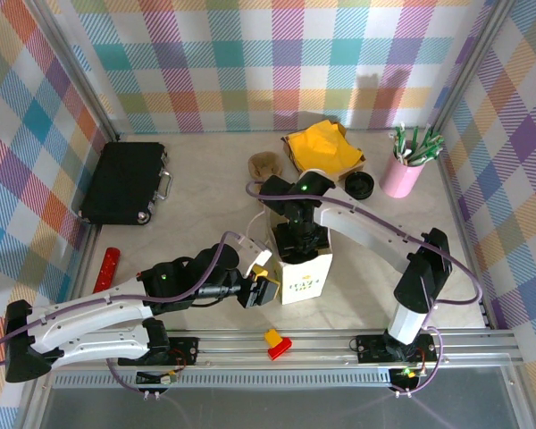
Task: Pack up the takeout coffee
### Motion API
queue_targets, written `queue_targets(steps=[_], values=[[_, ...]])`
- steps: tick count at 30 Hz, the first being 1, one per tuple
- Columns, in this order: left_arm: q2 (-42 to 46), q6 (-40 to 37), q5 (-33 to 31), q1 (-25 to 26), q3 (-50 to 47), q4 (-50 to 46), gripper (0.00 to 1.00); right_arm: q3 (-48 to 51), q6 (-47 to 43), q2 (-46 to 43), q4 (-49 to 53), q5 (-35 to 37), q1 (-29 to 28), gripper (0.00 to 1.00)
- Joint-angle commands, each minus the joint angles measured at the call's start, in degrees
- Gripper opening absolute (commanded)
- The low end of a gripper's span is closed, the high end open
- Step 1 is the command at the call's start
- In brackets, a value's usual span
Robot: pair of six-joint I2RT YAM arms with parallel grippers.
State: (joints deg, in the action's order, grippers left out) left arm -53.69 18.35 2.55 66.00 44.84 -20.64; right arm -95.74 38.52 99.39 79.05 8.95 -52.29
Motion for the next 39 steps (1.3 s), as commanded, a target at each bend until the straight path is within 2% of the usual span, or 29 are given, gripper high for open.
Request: queue_targets(steps=[1, 15, 33, 39], values=[[0.34, -1.2, 1.05, 0.71, 0.86, 1.31, 0.52, 0.9, 0.41, -1.12, -0.29, 0.02, 0.19, 0.57], [-0.19, -1.19, 0.65, 0.71, 1.08, 0.96, 0.52, 2.87, -0.55, -1.73, -2.76, -0.6, 0.17, 0.57], [-0.19, -1.39, 0.15, 0.71, 1.39, 0.43, 0.52, -1.21, -1.3, -1.29, 0.59, 0.9, 0.2, 0.57], [-0.1, -1.17, 0.18, 0.71, 1.3, 0.39, 0.52, 0.41, -1.56, -1.15, -0.74, 0.24, 0.17, 0.57]])
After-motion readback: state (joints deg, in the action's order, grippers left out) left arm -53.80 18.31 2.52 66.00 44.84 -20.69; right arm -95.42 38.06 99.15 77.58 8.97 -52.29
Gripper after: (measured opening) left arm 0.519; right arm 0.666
